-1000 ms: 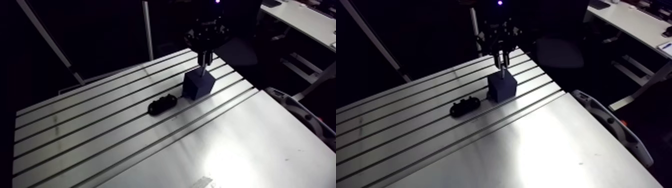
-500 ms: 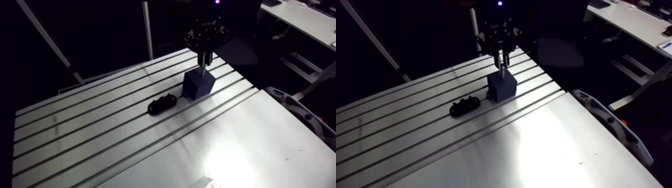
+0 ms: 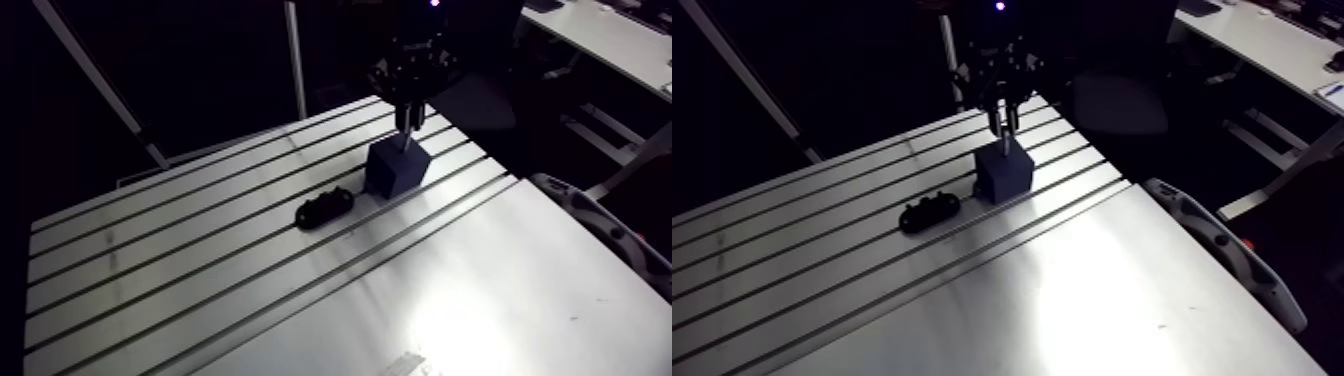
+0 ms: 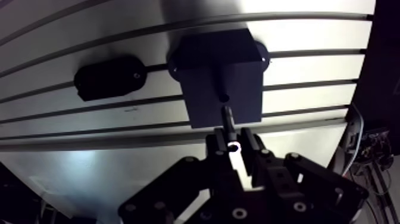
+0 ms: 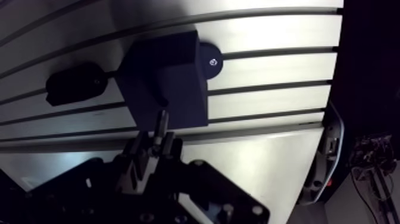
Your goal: Pick up the M10 bolt and insert it into the hole until fully seated.
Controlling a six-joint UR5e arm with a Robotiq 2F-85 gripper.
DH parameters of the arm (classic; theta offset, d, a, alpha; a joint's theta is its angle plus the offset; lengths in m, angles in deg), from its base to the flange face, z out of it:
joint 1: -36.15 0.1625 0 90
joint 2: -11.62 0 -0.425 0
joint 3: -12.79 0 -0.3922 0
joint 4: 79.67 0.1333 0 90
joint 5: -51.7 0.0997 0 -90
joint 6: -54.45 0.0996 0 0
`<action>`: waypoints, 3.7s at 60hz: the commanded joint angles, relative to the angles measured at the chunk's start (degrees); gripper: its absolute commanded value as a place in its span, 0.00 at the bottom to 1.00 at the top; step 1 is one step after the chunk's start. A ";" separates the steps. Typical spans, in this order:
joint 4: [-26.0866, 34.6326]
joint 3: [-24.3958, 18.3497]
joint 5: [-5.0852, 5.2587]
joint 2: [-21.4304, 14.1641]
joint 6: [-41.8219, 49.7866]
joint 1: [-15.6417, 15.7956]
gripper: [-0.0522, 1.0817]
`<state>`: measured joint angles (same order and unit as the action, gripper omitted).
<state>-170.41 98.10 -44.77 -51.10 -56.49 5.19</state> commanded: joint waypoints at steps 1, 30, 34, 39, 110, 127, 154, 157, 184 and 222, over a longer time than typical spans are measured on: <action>-0.09 0.06 0.01 0.01 0.06 -0.07 1.00; -0.72 0.08 0.02 0.36 0.06 0.02 1.00; -0.71 0.16 0.02 0.36 0.06 0.02 1.00; -0.71 0.25 0.10 0.36 0.06 0.02 1.00; -1.41 0.16 0.10 0.89 0.06 0.10 1.00; -1.34 0.16 0.10 0.89 0.15 0.10 1.00; -1.68 0.50 0.10 0.89 0.24 0.12 1.00; -1.68 0.75 0.10 0.82 0.24 0.11 1.00; -2.55 2.01 0.10 0.80 0.24 0.19 1.00; -3.90 3.13 0.08 0.47 0.06 0.28 0.05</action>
<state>-173.64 100.57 -44.69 -50.30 -56.35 5.43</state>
